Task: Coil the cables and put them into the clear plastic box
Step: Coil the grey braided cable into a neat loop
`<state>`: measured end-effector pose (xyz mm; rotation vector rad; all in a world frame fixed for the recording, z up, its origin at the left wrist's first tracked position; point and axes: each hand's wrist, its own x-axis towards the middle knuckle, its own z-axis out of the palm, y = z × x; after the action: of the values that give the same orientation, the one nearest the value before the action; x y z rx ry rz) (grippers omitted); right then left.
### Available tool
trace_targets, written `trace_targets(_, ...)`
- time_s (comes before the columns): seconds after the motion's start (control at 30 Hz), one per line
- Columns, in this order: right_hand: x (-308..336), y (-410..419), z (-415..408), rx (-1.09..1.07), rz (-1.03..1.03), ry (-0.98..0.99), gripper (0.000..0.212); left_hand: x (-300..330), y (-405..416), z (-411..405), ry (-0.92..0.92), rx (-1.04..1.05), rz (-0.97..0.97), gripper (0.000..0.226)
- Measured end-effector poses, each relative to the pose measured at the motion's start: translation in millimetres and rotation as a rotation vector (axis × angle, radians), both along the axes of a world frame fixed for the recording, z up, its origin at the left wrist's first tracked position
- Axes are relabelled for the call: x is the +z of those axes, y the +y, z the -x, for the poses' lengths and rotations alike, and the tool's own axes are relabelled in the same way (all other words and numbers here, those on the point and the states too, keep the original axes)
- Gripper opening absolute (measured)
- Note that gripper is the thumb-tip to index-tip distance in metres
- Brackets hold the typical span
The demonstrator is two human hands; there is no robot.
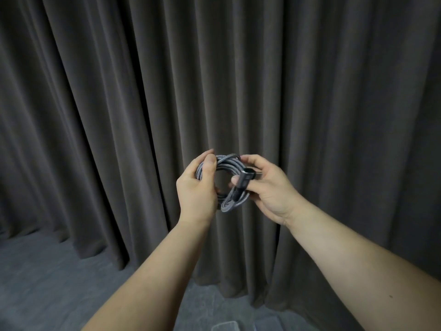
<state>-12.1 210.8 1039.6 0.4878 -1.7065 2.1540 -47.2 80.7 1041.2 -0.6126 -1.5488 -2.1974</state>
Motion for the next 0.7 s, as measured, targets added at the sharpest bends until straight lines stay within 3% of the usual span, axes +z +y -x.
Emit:
trace_targets(0.2,2.9,6.6,9.1,-0.01,0.018,-0.023,0.038,-12.2,-3.6,14.9,0.088,-0.041,0.148,0.024)
trace_targets(0.33,8.4,11.1,14.7,0.013,-0.011,-0.035,0.035,-3.4,-15.3,21.4,0.213,-0.015,0.398,0.04)
trace_targets(0.5,13.7,11.3,19.1,0.067,-0.047,-0.037,0.037,20.6,-32.0,28.2,0.194,-0.257,0.653,0.055)
trace_targets(0.6,20.4,9.1,20.4,0.055,-0.063,-0.016,0.032,25.5,-31.9,22.5,0.215,-0.325,0.628,0.06)
trace_targets(0.7,23.8,7.4,20.5,0.047,-0.086,-0.018,0.031,21.7,-31.7,19.0,0.212,-0.311,0.557,0.05)
